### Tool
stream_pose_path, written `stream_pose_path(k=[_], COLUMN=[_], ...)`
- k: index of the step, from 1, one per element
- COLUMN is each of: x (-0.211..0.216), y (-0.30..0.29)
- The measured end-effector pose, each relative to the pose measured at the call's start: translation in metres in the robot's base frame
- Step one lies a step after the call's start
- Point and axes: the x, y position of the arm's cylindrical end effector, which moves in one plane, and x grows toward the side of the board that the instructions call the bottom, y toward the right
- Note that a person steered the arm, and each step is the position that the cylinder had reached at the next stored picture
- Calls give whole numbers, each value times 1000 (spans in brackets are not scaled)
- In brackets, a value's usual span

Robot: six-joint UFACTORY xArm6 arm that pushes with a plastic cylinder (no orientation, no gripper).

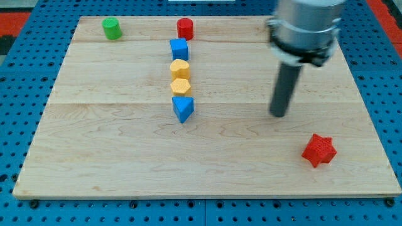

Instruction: Push the red star below the blue triangle

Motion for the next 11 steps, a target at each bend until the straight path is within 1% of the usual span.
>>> stream_pose_path(k=[1,2,3,4,5,6,7,9,10,11], x=[16,75,123,126,113,100,85,75,74,54], y=[98,129,103,55,14,60,75,-46,15,28])
